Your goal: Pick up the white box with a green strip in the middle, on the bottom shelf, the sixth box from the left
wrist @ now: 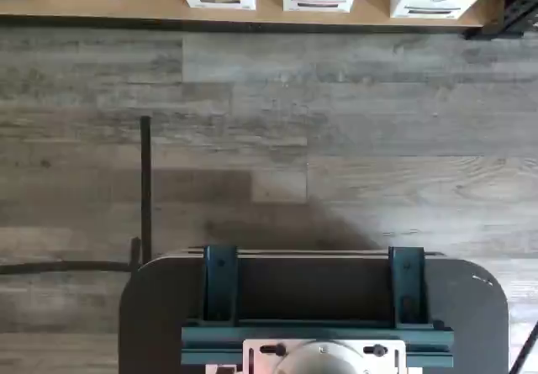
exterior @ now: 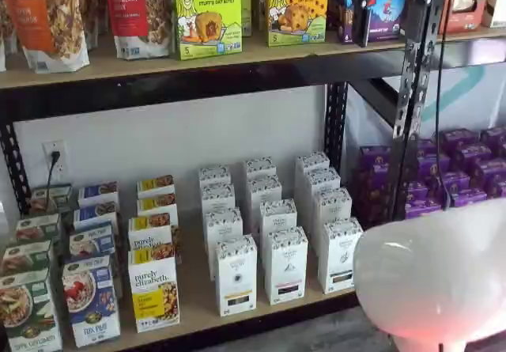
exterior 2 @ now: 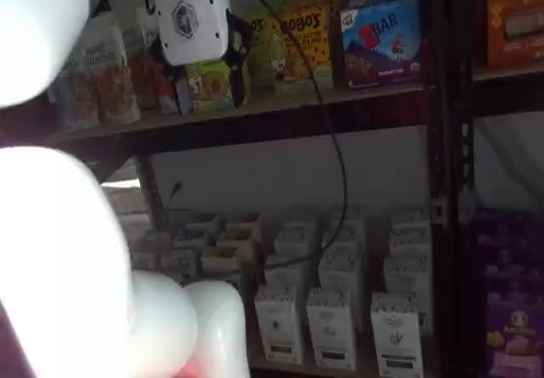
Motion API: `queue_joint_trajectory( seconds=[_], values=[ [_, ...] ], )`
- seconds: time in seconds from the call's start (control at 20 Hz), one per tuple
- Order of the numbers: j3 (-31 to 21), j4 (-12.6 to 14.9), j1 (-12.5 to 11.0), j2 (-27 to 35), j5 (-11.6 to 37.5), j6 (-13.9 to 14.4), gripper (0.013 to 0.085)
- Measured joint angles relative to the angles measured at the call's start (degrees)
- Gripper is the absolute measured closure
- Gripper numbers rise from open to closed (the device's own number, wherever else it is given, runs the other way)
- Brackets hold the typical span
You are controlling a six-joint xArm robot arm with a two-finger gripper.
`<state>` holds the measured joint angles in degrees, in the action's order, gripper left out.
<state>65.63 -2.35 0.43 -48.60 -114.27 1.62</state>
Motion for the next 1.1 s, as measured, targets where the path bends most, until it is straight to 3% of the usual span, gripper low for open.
queue_joint_trajectory(
  seconds=[0.15, 0.5, 0.7, 1.1],
  values=[
    [0.2, 3.2, 2.9, 0.2, -0.3, 1.5, 0.0130],
    [-2.0, 5.6, 5.2, -0.7, 1.8, 3.0, 0.0130],
    [-6.7, 5.2, 3.9, -2.4, 5.9, 2.2, 0.0130],
    [-22.4, 2.5, -2.3, -6.5, 20.7, -2.8, 0.0130]
  ],
)
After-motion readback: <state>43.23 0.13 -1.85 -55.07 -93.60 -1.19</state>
